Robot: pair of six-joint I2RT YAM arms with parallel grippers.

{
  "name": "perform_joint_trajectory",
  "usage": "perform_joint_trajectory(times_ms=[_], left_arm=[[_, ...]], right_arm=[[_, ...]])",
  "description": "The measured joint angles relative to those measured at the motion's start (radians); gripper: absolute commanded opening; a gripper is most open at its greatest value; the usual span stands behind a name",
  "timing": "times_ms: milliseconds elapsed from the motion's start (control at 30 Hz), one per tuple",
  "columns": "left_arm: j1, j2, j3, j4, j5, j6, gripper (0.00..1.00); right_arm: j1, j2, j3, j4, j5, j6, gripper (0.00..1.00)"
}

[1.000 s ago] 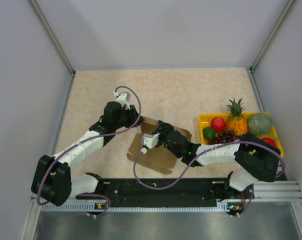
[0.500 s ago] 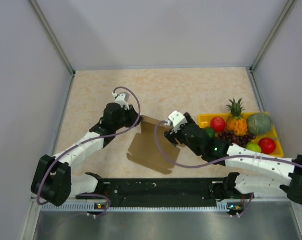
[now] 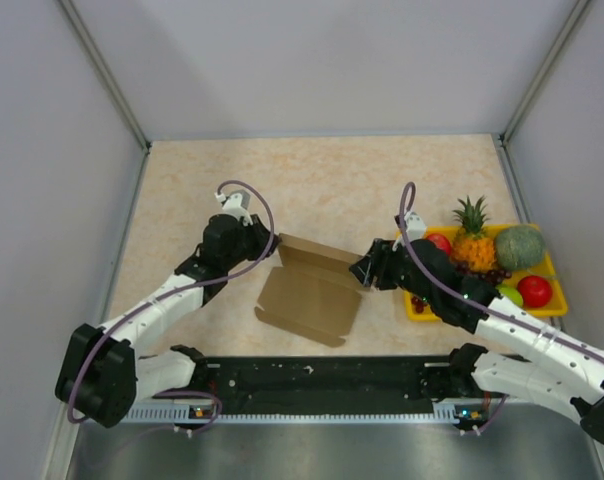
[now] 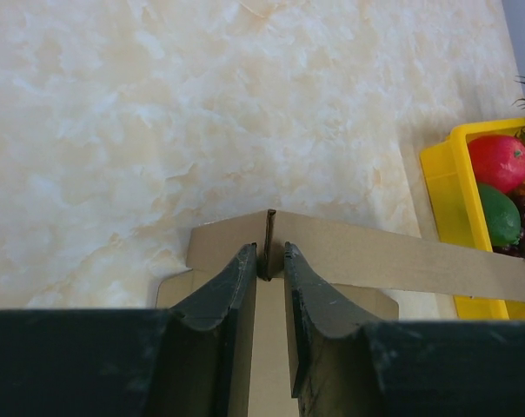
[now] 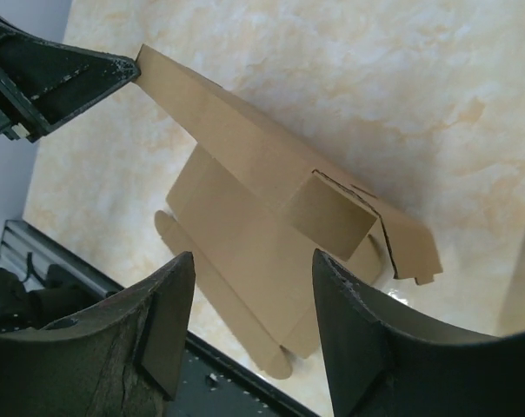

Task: Fold the paper box

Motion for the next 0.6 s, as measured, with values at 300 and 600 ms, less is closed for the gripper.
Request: perform_joint_trajectory(times_ms=[300,600], left_arm=[[-0.003,-0.04,-0.02,-0.022,-0.019,-0.02,0.23],[-0.015,-0.039,-0.02,-0.024,-0.021,-0.024,0.23]], right_arm=[[-0.012,0.072,0.0,0.008,-0.023,0.139,0.56],[-0.048,0.131,0.0,0.057,-0.028,0.145,0.54]])
